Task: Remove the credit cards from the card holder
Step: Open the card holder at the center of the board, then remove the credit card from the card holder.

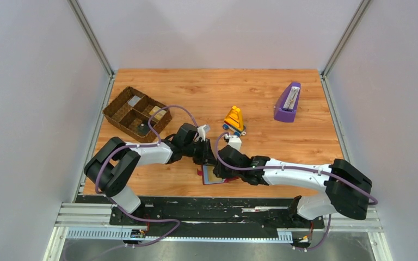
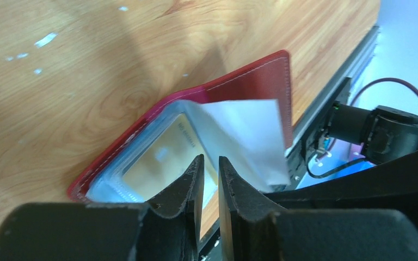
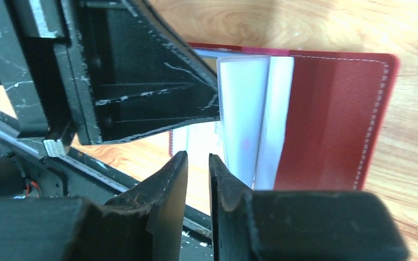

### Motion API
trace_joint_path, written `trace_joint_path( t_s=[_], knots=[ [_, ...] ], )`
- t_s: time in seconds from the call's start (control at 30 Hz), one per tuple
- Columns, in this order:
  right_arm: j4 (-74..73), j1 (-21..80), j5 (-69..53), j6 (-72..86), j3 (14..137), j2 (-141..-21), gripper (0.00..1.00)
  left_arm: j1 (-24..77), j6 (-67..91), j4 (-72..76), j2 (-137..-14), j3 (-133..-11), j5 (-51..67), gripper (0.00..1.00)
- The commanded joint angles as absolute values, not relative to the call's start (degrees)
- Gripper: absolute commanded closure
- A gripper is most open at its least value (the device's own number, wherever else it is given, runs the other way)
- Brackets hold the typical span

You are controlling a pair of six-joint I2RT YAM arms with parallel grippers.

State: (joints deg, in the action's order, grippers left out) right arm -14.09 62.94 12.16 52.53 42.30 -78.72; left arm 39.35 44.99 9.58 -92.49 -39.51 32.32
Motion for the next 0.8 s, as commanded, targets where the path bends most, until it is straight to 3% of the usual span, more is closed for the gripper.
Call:
trace_joint_path(
  t_s=[0.0,0.27,0.77],
  knots=[
    [-14.4,62.6,16.7,53.1,41.3,-78.3,0.78,39.6,42.5,4.0,-90.2,-40.9,27.8,0.77],
    [-14.1,60.5,14.8,53.1,39.5,-78.2,0.77,39.6,40.6,-4.4,-86.7,-39.8,21.6,0.78],
    [2.5,51.7,-3.8,50.4,29.0,-75.2,0.76,39.6,39.8,-3.3,-86.9,-37.2,21.5,0.80]
  ],
)
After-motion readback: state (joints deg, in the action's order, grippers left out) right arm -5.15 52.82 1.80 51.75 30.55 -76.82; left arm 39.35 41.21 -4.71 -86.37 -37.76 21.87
